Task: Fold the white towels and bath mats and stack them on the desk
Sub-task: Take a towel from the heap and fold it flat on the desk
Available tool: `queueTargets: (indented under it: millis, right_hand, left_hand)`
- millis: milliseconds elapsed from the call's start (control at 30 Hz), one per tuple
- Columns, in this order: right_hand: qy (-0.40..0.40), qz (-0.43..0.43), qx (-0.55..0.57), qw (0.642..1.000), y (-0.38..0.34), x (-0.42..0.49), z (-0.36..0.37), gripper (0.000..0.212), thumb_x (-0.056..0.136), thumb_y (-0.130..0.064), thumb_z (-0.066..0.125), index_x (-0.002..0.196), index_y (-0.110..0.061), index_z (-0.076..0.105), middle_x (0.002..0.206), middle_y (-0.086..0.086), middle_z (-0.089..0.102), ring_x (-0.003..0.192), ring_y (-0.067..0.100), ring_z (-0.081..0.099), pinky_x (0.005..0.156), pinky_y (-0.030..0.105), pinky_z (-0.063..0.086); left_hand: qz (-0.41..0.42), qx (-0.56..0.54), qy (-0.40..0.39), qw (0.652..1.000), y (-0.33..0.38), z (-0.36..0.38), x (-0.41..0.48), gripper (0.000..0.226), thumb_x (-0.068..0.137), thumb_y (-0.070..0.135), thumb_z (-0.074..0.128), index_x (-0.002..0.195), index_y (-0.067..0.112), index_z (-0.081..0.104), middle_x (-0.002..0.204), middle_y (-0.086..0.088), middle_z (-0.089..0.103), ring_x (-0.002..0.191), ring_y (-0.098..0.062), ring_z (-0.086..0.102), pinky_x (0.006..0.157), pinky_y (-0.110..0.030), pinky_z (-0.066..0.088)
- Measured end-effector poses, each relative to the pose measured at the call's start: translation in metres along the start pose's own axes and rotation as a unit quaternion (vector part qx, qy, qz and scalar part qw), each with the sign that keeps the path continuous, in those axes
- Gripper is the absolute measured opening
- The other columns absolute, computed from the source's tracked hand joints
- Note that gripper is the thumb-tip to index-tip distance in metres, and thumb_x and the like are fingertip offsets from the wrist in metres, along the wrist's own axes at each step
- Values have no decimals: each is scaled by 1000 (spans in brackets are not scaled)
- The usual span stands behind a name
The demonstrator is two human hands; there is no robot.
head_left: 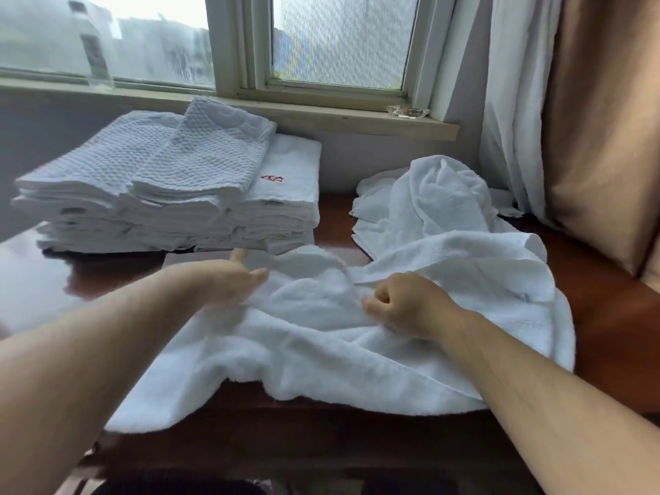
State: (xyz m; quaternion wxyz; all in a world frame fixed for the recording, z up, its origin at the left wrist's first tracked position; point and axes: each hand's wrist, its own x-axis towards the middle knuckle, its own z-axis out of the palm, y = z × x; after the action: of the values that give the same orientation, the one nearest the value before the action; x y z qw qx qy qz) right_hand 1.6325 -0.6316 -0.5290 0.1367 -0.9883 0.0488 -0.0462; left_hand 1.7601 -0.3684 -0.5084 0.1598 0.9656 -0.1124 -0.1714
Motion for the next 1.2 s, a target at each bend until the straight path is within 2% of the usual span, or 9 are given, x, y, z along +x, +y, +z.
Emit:
queueTargets:
  millis: [133,267,533,667,733,833,967,1100,1200]
  right_hand:
    - [3,15,-20,1000,-1,-1,2,43,87,-44,51,59,-13,45,53,0,52,52,16,42,52,35,35]
    - [24,66,-13,997,-8,2,10,36,91,-51,48,78,-19,59,71,-5,65,69,15,59,62,37,48]
    - [-52,164,-84,981,-25,28,10,51,89,-69,41,102,-21,51,102,0,59,92,23,56,77,38,46]
    - [-20,93,-19,995,-41,35,15,23,89,-47,57,87,-24,58,97,-5,64,83,14,59,64,30,43]
    - [-27,33,47,998,-49,33,21,18,88,-51,62,93,-35,64,101,-12,61,86,6,56,70,26,43]
    - [-43,-9,17,999,-55,31,31,42,92,-61,54,129,-43,61,131,-8,49,125,17,42,106,37,38]
    - [-61,-8,-57,996,-58,31,38,61,97,-65,33,154,-43,32,165,-11,23,151,20,17,118,47,15]
    - [-75,-10,-75,994,-56,33,42,66,97,-67,27,158,-40,24,168,-10,14,154,18,10,121,46,11]
    - [-63,-11,-68,996,-54,31,43,66,97,-66,29,157,-39,26,168,-10,16,154,18,12,120,46,12]
  left_hand:
    - [0,25,54,998,-8,16,6,76,101,57,36,160,17,8,160,-23,27,148,-36,24,121,-44,21]
    - [163,52,152,974,-1,32,-10,56,95,48,54,145,27,43,148,-5,43,137,-28,32,115,-40,30]
    - [143,159,-196,957,-8,-12,-49,100,62,58,84,146,48,31,147,18,34,131,-19,45,111,-44,40]
    - [190,111,9,975,-6,-8,-52,38,85,55,72,112,29,65,121,6,64,100,-14,60,83,-28,48]
    - [190,108,8,976,-9,-2,-55,30,86,53,71,105,32,64,108,8,67,85,-9,60,67,-24,44]
    - [137,175,-70,972,-13,-4,-62,68,77,62,76,134,36,52,130,7,56,107,-17,56,93,-35,49]
    - [93,236,-147,956,-14,-16,-63,107,76,58,79,159,38,13,167,3,13,149,-30,26,117,-48,31]
    - [87,225,-125,962,-22,-8,-55,97,86,70,60,159,44,2,168,10,-10,154,-26,11,123,-50,17]
    - [111,189,-39,975,-27,6,-49,61,100,61,38,156,44,21,167,1,14,151,-31,19,121,-47,21]
